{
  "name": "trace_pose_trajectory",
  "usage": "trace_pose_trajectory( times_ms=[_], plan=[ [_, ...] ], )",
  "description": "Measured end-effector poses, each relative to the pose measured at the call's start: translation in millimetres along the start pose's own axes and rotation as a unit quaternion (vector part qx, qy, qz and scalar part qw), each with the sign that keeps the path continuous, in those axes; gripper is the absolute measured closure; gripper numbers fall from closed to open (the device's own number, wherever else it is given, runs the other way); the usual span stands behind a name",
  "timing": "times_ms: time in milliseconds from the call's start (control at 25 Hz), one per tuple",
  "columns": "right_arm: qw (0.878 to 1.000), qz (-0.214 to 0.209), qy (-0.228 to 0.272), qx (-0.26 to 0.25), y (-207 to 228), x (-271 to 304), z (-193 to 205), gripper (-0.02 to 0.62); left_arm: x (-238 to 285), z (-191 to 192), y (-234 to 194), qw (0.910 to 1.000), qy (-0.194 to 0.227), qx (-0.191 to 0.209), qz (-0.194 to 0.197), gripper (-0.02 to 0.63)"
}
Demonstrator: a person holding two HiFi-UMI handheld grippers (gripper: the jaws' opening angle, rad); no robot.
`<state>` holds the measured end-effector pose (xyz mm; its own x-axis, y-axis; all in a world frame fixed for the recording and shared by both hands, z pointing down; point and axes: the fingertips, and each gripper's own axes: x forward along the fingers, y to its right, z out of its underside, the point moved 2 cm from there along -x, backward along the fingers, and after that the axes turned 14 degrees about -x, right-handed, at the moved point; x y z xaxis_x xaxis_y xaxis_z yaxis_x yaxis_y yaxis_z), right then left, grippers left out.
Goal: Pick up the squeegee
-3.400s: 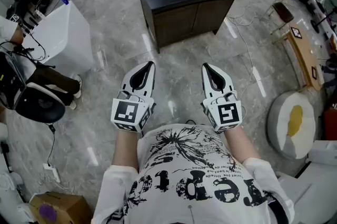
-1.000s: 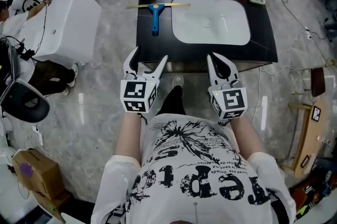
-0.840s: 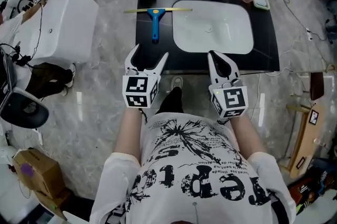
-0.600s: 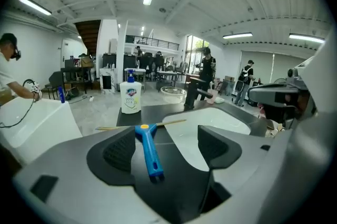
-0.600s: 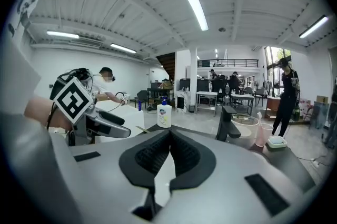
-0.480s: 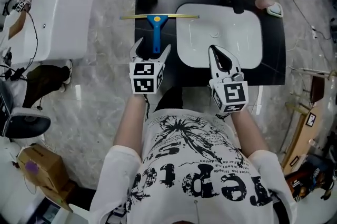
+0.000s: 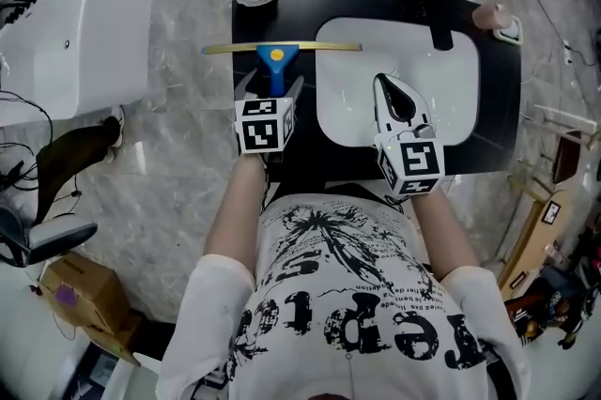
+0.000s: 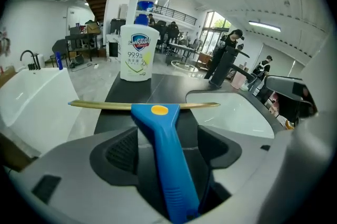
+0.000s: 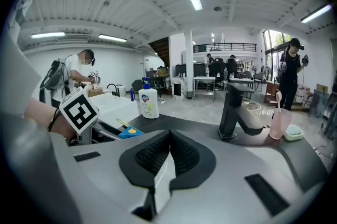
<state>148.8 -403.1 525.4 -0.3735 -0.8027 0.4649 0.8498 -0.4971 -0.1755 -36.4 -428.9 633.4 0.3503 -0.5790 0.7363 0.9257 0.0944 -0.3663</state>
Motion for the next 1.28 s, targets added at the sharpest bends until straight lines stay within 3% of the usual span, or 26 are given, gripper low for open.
trace_pose_trajectory(
  times_ms=[80,160,240,480,720,920,1280],
  plan=[
    [1.0,0.0,-0.007,0.01,6,8,4,0.58,9,0,-5,0.9998,-0.009,0.003,-0.018,0.248],
    [1.0,-0.001,-0.011,0.015,10,13,6,0.58,14,0,-10,0.9985,-0.01,0.018,-0.051,0.336],
    [1.0,-0.003,-0.013,0.014,12,14,7,0.58,16,3,-12,0.9972,-0.009,0.027,-0.069,0.351],
    [1.0,-0.017,-0.012,0.003,14,10,6,0.58,16,5,-5,0.9962,-0.015,0.02,-0.083,0.458],
    [1.0,-0.023,-0.005,-0.004,22,-2,3,0.58,5,10,7,0.9963,-0.01,0.003,-0.085,0.468],
    [1.0,-0.023,0.008,-0.016,29,-18,-2,0.58,-21,5,21,0.995,0.033,0.008,-0.094,0.468],
    [0.997,-0.009,0.068,-0.039,45,-73,-47,0.58,-106,-35,68,0.9877,0.147,0.017,-0.048,0.468]
  ],
)
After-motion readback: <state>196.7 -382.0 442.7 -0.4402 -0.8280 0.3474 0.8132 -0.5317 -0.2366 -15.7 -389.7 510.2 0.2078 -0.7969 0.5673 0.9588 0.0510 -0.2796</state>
